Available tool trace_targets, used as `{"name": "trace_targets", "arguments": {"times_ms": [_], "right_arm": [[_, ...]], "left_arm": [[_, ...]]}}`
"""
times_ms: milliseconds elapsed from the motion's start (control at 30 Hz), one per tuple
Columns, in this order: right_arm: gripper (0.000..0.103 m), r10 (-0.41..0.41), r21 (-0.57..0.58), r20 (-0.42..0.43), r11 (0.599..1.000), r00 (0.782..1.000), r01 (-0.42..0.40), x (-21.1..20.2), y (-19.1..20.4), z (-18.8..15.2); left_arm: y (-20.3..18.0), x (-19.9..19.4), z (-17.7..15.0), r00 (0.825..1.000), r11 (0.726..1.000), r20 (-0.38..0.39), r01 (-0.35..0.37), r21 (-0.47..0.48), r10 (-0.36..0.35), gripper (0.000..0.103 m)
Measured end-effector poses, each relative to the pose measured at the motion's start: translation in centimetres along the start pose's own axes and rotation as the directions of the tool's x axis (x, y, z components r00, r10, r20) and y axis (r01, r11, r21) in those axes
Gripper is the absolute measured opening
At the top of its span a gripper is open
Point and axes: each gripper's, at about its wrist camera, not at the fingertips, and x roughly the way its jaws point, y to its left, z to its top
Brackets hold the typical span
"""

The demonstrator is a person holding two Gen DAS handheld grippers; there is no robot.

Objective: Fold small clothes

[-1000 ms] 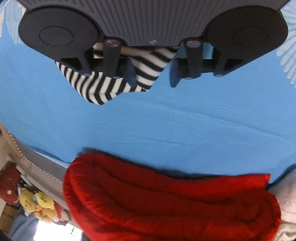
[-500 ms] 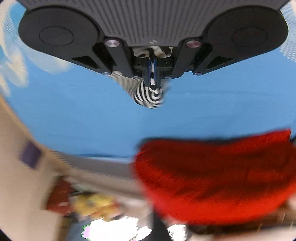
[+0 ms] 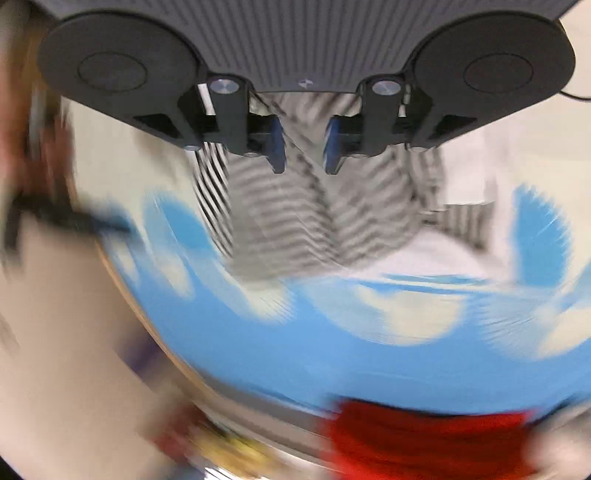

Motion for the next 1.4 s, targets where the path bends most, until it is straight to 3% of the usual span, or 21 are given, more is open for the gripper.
{"name": "trace_targets", "arguments": {"times_ms": [67,133,267,433,567,600,633,667,700,733,767,900,1000,1067,1100,1133,1200,1233,1300,1367,1400], "right_arm": [[0.044,0.049,0.029,-0.023,0.998,0.999,-0.049,0.6,0.4,-0.4],[0.041,0.084,0.076,-0.066,0.994,0.994,-0.079,1.8,0.6,-1.0],[0.042,0.11,0.135,-0.186,0.987,0.976,-0.086,4.7,1.3,-2.5],[0.042,0.133,0.205,-0.315,0.976,0.94,-0.069,8.4,2.6,-5.0],[0.042,0.102,0.191,-0.367,0.981,0.925,-0.032,11.0,3.5,-6.2],[0.042,0.095,0.184,-0.373,0.983,0.923,-0.026,11.4,3.7,-6.5],[0.042,0.093,0.177,-0.375,0.984,0.922,-0.027,11.7,4.0,-6.6],[0.04,0.092,0.168,-0.374,0.985,0.923,-0.031,11.8,4.3,-6.7],[0.034,0.094,0.158,-0.365,0.987,0.926,-0.038,11.8,4.7,-6.8],[0.011,0.106,0.154,-0.347,0.987,0.932,-0.055,11.6,4.9,-6.6],[0.001,0.128,0.169,-0.314,0.983,0.941,-0.077,11.2,5.0,-6.4],[0.001,0.242,0.244,-0.104,0.946,0.965,-0.211,6.3,5.1,-4.2],[0.001,0.339,0.307,0.02,0.893,0.941,-0.328,2.2,4.2,-3.9],[0.001,0.33,0.349,-0.037,0.889,0.943,-0.297,1.8,3.4,-5.3],[0.001,0.28,0.354,-0.135,0.909,0.95,-0.218,2.7,3.0,-6.4],[0.001,0.219,0.357,-0.26,0.927,0.941,-0.117,4.1,2.5,-7.7],[0.005,0.134,0.345,-0.448,0.938,0.884,0.033,6.6,1.6,-9.8],[0.005,0.111,0.338,-0.467,0.939,0.877,0.061,7.0,1.4,-10.2],[0.008,0.1,0.326,-0.395,0.945,0.913,0.037,6.2,1.7,-9.3],[0.033,0.119,0.29,-0.303,0.957,0.946,-0.027,5.3,2.6,-7.6],[0.039,0.116,0.275,-0.264,0.961,0.957,-0.041,5.2,2.9,-6.9]], "left_arm": [[1.3,1.8,1.1,0.997,0.991,0.038,-0.057,-0.124,0.062,0.034],[2.7,4.3,0.9,0.993,0.959,-0.048,-0.12,-0.256,0.111,0.034],[4.6,8.8,0.8,0.984,0.897,-0.173,-0.108,-0.428,0.036,0.044],[5.8,10.4,-2.0,0.961,0.84,-0.264,-0.212,-0.5,0.086,0.044],[6.2,10.6,-2.9,0.958,0.837,-0.278,-0.211,-0.504,0.074,0.043],[6.1,10.7,-3.0,0.958,0.842,-0.279,-0.207,-0.498,0.07,0.042],[5.9,10.4,-2.9,0.959,0.846,-0.277,-0.201,-0.494,0.066,0.032],[5.8,10.4,-2.8,0.96,0.853,-0.274,-0.194,-0.485,0.062,0.011],[5.6,10.4,-2.6,0.96,0.861,-0.271,-0.191,-0.471,0.065,0.003],[5.5,10.3,-2.4,0.962,0.87,-0.262,-0.189,-0.455,0.072,0.001],[5.0,9.4,-2.1,0.966,0.88,-0.241,-0.196,-0.433,0.097,0.001],[3.0,4.9,0.9,0.98,0.939,0.021,-0.183,-0.292,0.197,0.001],[2.8,2.1,1.9,0.963,0.955,0.162,-0.171,-0.242,0.213,0.001],[4.1,1.9,1.6,0.968,0.948,0.138,-0.168,-0.27,0.21,0.001],[5.3,2.6,1.2,0.978,0.936,0.068,-0.165,-0.31,0.195,0.001],[6.4,3.6,0.8,0.984,0.922,-0.019,-0.175,-0.346,0.18,0.003],[8.4,5.9,-0.5,0.968,0.885,-0.207,-0.219,-0.41,0.144,0.006],[9.5,6.2,-1.3,0.96,0.861,-0.25,-0.229,-0.454,0.123,0.01],[10.6,6.0,-1.8,0.964,0.817,-0.245,-0.223,-0.533,0.103,0.024],[10.3,5.7,-1.5,0.968,0.818,-0.22,-0.219,-0.532,0.116,0.045],[9.8,5.6,-1.4,0.971,0.828,-0.205,-0.216,-0.518,0.125,0.047]]}}
